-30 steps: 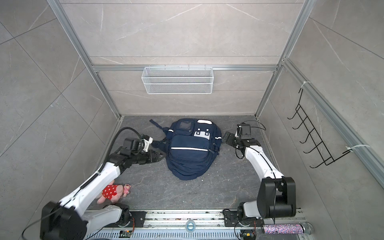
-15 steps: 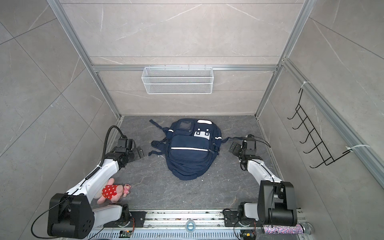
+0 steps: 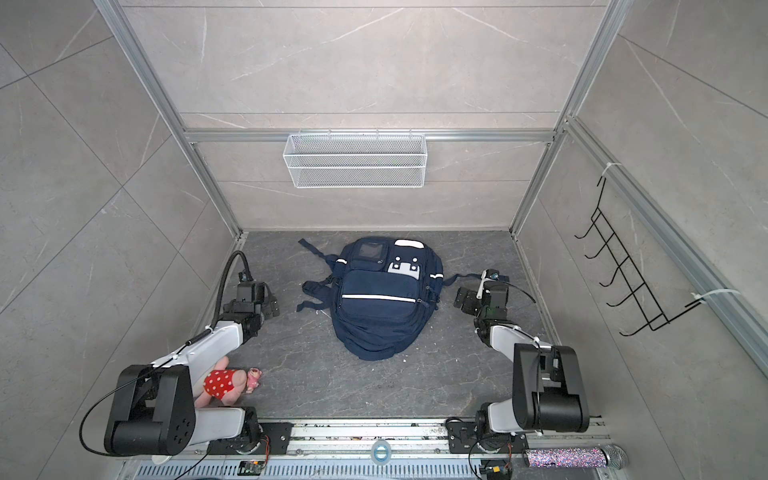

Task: Pack the student bag

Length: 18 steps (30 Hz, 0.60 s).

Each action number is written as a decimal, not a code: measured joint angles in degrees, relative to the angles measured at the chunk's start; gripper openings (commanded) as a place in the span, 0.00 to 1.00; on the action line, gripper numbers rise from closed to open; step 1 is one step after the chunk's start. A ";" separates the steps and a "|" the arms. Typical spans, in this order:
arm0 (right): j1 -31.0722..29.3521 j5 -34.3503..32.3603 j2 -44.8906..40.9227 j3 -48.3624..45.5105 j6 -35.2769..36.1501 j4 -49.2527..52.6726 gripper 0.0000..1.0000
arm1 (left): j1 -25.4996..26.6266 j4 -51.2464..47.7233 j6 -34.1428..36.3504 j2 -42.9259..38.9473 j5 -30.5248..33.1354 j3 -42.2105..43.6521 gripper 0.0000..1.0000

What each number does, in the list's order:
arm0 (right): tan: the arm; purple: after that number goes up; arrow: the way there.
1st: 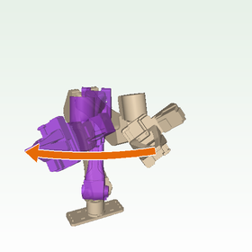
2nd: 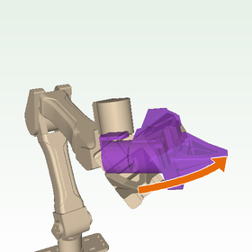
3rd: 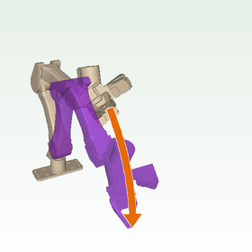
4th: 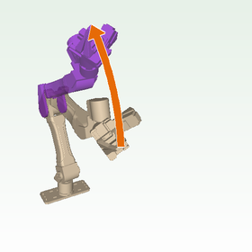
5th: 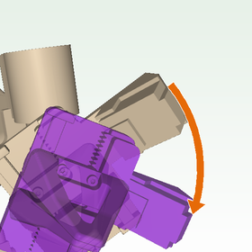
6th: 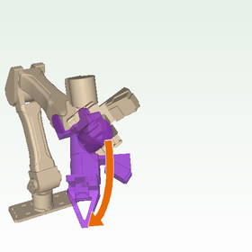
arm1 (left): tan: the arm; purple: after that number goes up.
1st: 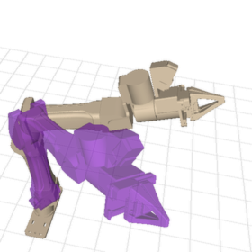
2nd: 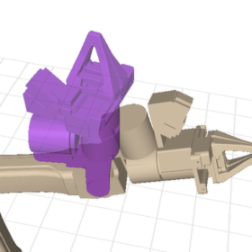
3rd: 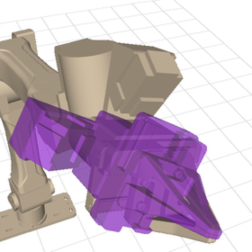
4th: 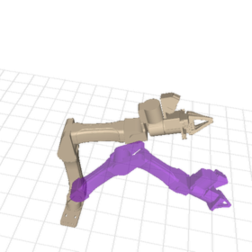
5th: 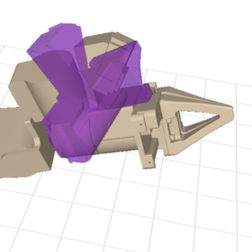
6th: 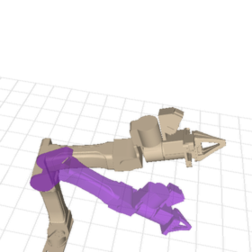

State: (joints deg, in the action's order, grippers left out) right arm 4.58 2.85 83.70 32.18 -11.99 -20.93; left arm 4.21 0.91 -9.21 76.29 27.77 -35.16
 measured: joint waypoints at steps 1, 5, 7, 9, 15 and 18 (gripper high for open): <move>0.00 0.17 0.44 0.00 0.35 -0.63 1.00 | -0.20 2.73 0.68 0.00 -0.81 1.75 1.00; 0.00 1.20 1.79 0.07 1.79 -2.95 1.00 | -1.64 12.79 2.97 0.28 -3.72 6.10 1.00; 0.00 1.79 2.45 0.07 2.67 -4.02 1.00 | -2.08 17.16 4.07 1.79 -5.22 6.36 1.00; 0.00 2.21 2.97 0.07 3.17 -5.29 1.00 | -2.34 21.42 5.40 4.07 -7.02 6.36 1.00; 0.00 2.64 3.04 0.04 4.17 -6.47 1.00 | -2.58 29.94 7.56 8.46 -12.13 8.59 1.00; 0.00 3.32 2.69 -1.66 4.57 -9.94 1.00 | -4.22 34.12 8.09 8.41 -16.96 10.73 1.00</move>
State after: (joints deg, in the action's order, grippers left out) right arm 4.58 6.17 86.39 30.52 -7.42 -30.87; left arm -0.01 35.03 -1.13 84.71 10.81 -24.43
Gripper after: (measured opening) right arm 0.997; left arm 0.998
